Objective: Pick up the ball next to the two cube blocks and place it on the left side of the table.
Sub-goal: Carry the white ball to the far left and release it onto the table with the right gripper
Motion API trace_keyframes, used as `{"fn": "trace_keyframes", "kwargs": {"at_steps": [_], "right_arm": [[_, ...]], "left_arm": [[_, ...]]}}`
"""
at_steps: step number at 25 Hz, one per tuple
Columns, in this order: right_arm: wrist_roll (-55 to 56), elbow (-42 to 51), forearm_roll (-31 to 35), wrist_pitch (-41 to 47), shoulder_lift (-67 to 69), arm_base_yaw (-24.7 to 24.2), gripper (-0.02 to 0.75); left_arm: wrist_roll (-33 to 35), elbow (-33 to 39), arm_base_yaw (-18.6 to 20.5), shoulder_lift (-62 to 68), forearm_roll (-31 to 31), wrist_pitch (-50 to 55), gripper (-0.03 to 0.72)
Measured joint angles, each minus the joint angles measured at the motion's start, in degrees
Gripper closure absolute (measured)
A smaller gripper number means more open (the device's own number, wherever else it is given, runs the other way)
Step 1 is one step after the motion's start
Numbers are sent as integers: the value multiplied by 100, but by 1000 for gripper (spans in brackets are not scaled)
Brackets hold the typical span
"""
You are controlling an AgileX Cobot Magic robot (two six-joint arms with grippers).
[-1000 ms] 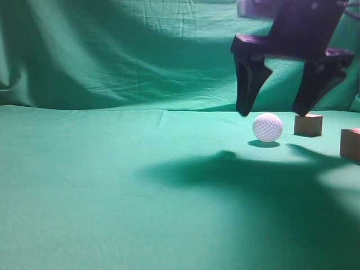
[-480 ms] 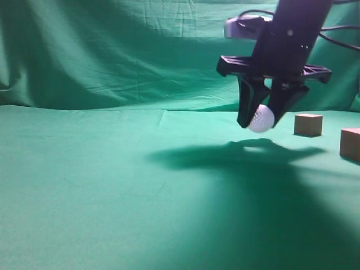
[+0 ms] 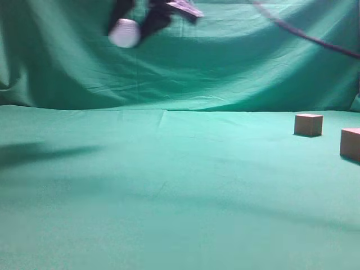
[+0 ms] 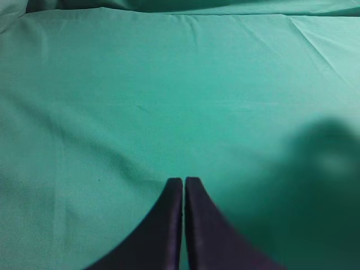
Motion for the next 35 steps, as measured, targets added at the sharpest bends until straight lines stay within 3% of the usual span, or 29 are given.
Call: {"fn": "trace_keyframes", "kwargs": {"at_steps": [5,8,13,19,24,26,30,34,35], "right_arm": [[-436,-1844,61,-184,1535,596,420],[-730,-2402,69,-598,2227,854,420],[-1281,-2520,82,-1436,2845,1106,420],[-1434,-2531,123,-1643,2996,1137,420],[-1443,-2531,132,-1714,2996,1125,139],[-1443,-2531,132,-1538,2910,1069,78],[-1428,-2531,95,-510,2316,758,95],[-1132,-2541,-16,1266,1315,280,427],[-989,-2541,-95,1758,1095,162,539]], "left_arm": [[0,0,0,0,0,0,688],[0,0,0,0,0,0,688],[0,0,0,0,0,0,688],[0,0,0,0,0,0,688],[0,0,0,0,0,0,688],[0,0,0,0,0,0,688],[0,0,0,0,0,0,688],[0,0,0,0,0,0,688],[0,0,0,0,0,0,688]]}}
